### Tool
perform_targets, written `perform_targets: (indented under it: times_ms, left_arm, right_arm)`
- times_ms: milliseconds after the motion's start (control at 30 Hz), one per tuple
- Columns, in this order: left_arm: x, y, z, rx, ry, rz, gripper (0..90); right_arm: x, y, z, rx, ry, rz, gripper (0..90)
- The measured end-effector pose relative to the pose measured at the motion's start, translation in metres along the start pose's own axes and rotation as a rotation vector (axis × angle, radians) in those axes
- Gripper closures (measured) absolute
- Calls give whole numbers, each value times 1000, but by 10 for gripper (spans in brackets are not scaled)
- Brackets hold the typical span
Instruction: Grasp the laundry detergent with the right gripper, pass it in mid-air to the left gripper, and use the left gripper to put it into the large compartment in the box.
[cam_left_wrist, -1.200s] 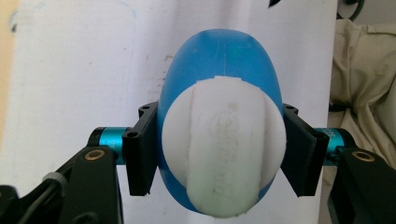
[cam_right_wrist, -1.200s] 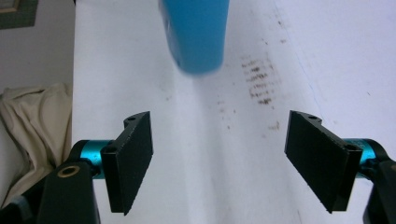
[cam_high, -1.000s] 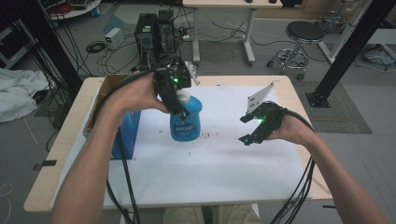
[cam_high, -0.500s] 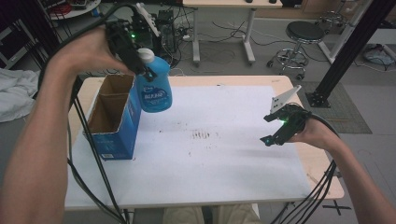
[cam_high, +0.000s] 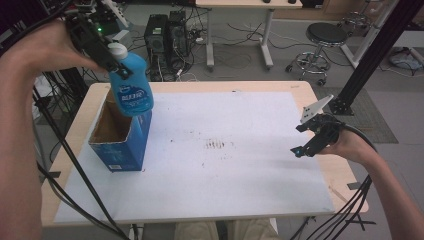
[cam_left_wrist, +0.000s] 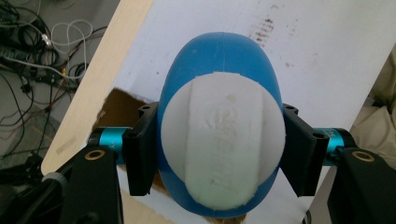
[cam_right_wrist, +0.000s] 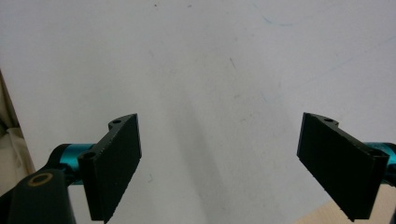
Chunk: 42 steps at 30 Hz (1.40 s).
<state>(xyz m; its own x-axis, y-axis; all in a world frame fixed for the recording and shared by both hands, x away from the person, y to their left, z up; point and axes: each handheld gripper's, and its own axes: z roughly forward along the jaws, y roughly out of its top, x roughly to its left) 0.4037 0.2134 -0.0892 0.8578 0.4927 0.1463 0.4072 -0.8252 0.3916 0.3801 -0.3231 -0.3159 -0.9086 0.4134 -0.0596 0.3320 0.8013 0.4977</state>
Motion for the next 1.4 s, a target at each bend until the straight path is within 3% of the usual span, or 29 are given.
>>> perform_targets:
  times_ms: [267, 767, 967, 1400]
  left_arm:
    - [7, -21, -2, 39, 17, -35, 380]
    - [18, -53, 5, 52, 17, -91, 380]
    - [21, -68, 28, 67, 6, -122, 380]
    - [19, -85, 96, 138, -33, -117, 379]
  right_arm:
    - [-1, -5, 3, 20, -4, 5, 130]
    - [0, -8, 7, 45, -12, 9, 130]
    - [1, -6, 11, 52, -8, 9, 130]
    - [3, -7, 19, 70, -3, 7, 130]
